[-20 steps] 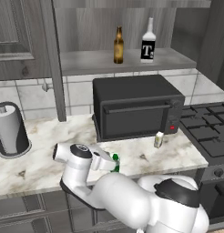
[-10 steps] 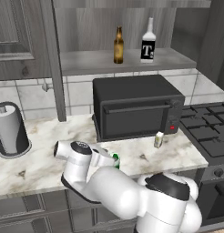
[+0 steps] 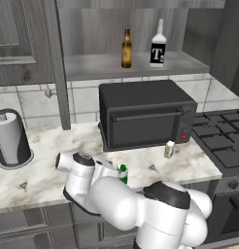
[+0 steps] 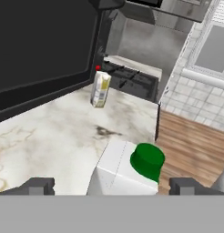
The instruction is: Sort all alcoholic drinks to one cabinet, and non-alcoholic drinks to the other.
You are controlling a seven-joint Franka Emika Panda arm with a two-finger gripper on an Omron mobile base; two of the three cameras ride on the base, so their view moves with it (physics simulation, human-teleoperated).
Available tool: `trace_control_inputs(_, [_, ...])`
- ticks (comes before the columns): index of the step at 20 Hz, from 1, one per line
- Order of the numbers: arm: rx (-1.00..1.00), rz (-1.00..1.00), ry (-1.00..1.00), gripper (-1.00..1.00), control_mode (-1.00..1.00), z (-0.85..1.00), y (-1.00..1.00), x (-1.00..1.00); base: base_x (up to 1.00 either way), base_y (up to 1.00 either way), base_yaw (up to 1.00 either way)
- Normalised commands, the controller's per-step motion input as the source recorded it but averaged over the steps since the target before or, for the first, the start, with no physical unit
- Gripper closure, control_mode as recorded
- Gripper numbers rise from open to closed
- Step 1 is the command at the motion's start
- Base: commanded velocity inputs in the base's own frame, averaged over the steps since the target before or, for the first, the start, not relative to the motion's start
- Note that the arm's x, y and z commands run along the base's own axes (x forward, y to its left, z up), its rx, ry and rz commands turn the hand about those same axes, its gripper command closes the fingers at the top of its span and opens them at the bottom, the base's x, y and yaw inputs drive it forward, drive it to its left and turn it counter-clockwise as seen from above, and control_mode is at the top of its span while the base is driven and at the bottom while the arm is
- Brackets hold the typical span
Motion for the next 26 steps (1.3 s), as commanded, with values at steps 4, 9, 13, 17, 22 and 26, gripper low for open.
trace_control_inputs(4, [0.00, 0.00, 0.00, -1.00, -1.00, -0.11, 0.03, 0.00, 0.00, 0.00, 0.00])
trace_control_inputs(9, [0.00, -0.02, 0.00, -1.00, -1.00, -0.09, 0.00, 0.00, 0.00, 0.00, 0.00])
trace_control_inputs(13, [-0.01, -0.02, 0.00, -1.00, -1.00, -0.10, 0.00, 0.00, 0.00, 0.00, 0.00])
trace_control_inputs(17, [-0.01, -0.04, 0.00, -1.00, -1.00, -0.07, 0.00, 0.00, 0.00, 0.00, 0.00])
trace_control_inputs(22, [-0.01, -0.04, 0.00, -1.00, -1.00, -0.04, -0.03, 0.00, 0.00, 0.00, 0.00])
trace_control_inputs(26, [-0.01, -0.03, 0.00, -1.00, -1.00, -0.01, -0.07, 0.00, 0.00, 0.00, 0.00])
